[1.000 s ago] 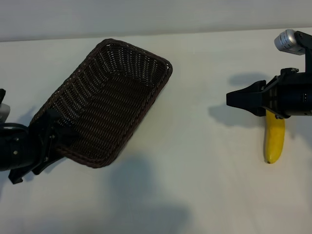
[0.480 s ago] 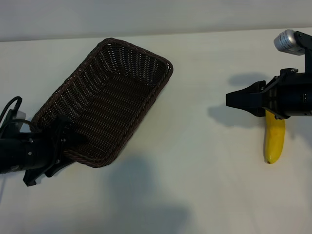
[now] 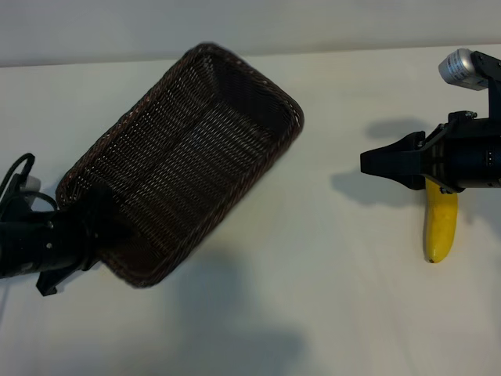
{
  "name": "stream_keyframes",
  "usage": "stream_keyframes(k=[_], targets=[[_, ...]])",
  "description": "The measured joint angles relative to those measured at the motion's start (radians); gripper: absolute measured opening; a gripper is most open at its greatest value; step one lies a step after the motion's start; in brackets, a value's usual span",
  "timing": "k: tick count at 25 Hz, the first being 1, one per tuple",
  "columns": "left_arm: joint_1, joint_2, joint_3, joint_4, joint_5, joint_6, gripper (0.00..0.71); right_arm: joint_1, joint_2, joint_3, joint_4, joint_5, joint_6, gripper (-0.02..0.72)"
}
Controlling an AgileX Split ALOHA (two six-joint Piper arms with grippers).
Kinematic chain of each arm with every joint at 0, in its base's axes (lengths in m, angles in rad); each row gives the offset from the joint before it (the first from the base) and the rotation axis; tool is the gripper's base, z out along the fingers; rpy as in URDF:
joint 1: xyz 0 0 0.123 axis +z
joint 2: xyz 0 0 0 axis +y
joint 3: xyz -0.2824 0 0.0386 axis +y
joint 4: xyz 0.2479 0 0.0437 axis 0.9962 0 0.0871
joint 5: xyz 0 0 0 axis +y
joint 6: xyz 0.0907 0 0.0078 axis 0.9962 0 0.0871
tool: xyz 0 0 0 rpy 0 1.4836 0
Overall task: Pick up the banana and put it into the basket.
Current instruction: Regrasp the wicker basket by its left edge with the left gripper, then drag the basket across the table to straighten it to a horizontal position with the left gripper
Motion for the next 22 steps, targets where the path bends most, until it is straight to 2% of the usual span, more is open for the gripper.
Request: stream_keyframes(k=[8, 14, 17, 22], targets=[[0.000, 0.001, -0.014, 0.000, -0.017, 0.019, 0.154, 0.000, 0.000, 0.000, 0.000, 0.000, 0.000, 0.513], [0.000, 0.003, -0.095, 0.014, 0.062, 0.116, 0.154, 0.000, 0.000, 0.000, 0.000, -0.001, 0.000, 0.513], [0.000, 0.004, -0.145, 0.084, 0.081, 0.128, 0.154, 0.000, 0.000, 0.000, 0.000, -0.003, -0.001, 0.513], [0.000, 0.004, -0.249, 0.321, 0.087, 0.003, 0.154, 0.000, 0.000, 0.000, 0.014, -0.023, -0.001, 0.513]])
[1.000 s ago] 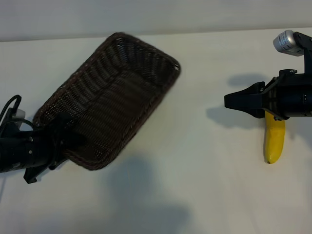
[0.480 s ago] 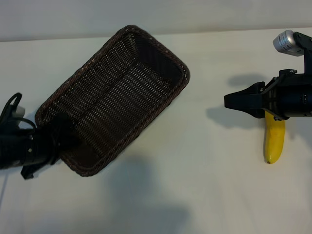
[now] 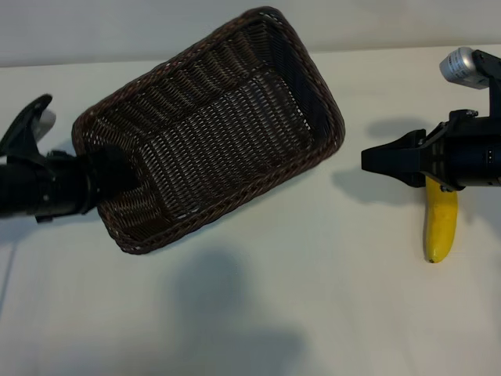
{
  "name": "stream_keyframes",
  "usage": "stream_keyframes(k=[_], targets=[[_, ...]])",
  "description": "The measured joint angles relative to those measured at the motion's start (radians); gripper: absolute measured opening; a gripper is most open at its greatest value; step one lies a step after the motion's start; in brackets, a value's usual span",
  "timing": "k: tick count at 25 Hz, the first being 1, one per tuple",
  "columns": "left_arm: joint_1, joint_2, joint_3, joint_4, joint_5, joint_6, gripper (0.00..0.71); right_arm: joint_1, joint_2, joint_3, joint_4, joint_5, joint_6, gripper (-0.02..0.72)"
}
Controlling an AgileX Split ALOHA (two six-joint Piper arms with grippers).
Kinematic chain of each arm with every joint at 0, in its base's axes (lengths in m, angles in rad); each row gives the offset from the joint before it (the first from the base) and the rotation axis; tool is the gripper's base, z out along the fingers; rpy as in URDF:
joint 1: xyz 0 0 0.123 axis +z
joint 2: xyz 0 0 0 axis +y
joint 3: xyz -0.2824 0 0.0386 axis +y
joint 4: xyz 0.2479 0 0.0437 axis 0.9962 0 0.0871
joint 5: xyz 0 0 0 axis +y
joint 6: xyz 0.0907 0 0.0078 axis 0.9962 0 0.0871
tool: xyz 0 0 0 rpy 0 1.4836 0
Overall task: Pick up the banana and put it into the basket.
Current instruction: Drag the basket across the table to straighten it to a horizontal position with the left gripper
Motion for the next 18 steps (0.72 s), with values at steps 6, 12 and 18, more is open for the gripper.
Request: stream_keyframes(k=[6, 12, 18], targets=[[0.000, 0.001, -0.175, 0.395, 0.071, -0.301, 0.154, 0.000, 0.000, 0.000, 0.023, -0.042, 0.001, 0.513], [0.000, 0.090, -0.337, 0.590, 0.186, -0.442, 0.154, 0.000, 0.000, -0.041, 0.029, -0.080, 0.001, 0.513], [0.000, 0.248, -0.441, 0.622, 0.237, -0.452, 0.154, 0.000, 0.000, -0.097, 0.014, -0.092, 0.000, 0.513]])
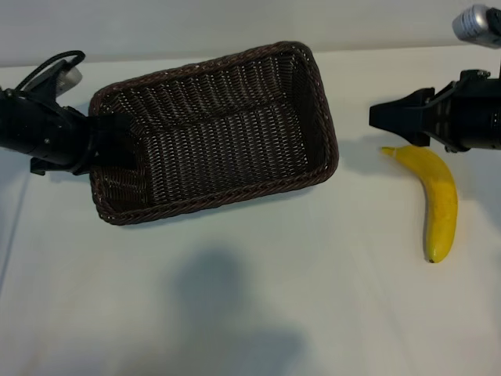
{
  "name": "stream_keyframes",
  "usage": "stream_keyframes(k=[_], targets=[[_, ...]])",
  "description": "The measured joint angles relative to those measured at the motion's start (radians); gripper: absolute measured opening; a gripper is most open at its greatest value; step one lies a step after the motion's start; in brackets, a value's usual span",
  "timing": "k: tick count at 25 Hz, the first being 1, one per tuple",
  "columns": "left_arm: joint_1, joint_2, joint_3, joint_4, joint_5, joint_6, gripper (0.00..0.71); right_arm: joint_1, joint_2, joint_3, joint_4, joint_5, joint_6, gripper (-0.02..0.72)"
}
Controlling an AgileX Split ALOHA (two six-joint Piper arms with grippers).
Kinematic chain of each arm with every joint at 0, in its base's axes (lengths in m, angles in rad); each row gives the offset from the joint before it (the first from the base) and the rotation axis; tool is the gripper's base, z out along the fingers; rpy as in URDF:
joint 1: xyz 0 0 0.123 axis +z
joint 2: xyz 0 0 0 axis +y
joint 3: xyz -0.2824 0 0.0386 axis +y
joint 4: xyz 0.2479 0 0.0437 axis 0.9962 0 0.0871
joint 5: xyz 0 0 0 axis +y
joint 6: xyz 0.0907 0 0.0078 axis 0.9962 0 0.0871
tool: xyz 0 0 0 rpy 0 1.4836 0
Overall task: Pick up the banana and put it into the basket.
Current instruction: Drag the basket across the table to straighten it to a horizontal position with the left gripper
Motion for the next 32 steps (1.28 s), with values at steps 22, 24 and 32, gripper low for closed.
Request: stream_keyframes(k=[22, 24, 32], targets=[[-0.143, 0.187, -0.267, 0.256, 0.097, -0.259, 0.154, 0.000, 0.000, -0.002, -0.005, -0.077, 0.002, 0.513], [-0.143, 0.187, -0.267, 0.256, 0.097, -0.253, 0.153, 0.000, 0.000, -0.002, -0.005, -0.077, 0.002, 0.513], [-0.143, 0.188, -0.267, 0.256, 0.069, -0.246, 0.153, 0.000, 0.000, -0.002, -0.005, -0.077, 0.002, 0.513]])
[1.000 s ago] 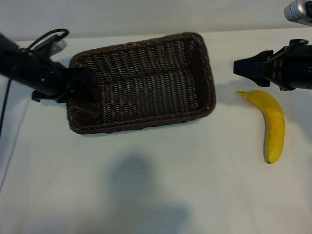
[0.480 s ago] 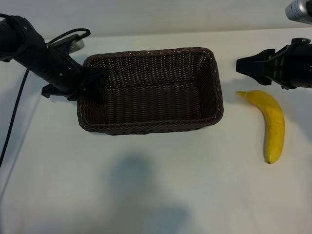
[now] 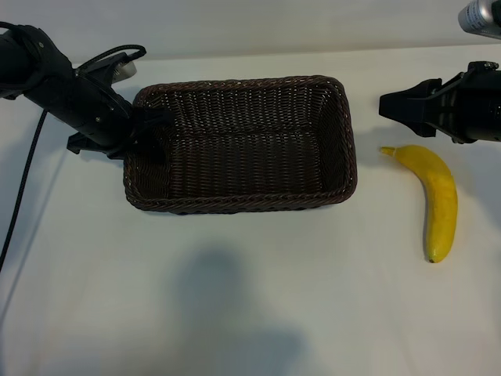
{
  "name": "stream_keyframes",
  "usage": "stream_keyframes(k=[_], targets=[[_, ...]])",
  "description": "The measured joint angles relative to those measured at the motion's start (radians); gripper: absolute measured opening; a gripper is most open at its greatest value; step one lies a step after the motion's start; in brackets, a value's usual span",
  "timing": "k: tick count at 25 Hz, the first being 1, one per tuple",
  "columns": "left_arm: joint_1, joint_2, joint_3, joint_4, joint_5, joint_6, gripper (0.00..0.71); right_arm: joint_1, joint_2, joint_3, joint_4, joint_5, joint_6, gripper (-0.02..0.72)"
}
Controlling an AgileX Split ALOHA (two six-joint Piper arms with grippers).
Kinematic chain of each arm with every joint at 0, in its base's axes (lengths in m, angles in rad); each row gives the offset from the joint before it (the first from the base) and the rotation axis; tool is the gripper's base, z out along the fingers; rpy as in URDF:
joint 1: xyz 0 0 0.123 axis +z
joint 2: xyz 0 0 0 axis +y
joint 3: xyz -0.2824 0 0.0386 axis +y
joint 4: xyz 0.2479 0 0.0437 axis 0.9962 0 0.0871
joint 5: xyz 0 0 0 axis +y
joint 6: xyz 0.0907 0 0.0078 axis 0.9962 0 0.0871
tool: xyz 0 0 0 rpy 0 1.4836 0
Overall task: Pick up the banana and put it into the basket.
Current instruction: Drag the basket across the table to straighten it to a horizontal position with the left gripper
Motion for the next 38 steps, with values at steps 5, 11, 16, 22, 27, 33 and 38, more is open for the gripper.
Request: stream_keyframes(k=[5, 11, 16, 22, 27, 33, 38], targets=[[-0.001, 0.000, 0.000, 0.000, 0.000, 0.000, 0.155, 0.000, 0.000, 0.000, 0.000, 0.002, 0.000, 0.513], [-0.002, 0.000, -0.002, 0.010, -0.003, 0.000, 0.285, 0.000, 0.000, 0.000, 0.000, 0.005, 0.000, 0.513], [-0.002, 0.000, -0.007, 0.018, -0.003, -0.003, 0.485, 0.000, 0.000, 0.000, 0.000, 0.008, 0.000, 0.513], [-0.002, 0.000, -0.007, 0.041, -0.002, -0.005, 0.584, 0.000, 0.000, 0.000, 0.000, 0.008, 0.000, 0.513], [-0.002, -0.001, -0.007, 0.048, 0.008, -0.008, 0.579, 0.000, 0.000, 0.000, 0.000, 0.008, 0.000, 0.513], [-0.002, -0.045, -0.007, 0.059, 0.040, -0.021, 0.579, 0.000, 0.000, 0.000, 0.000, 0.008, 0.000, 0.513], [-0.002, -0.112, -0.007, 0.143, 0.076, -0.077, 0.579, 0.000, 0.000, 0.000, -0.001, 0.008, 0.000, 0.513]])
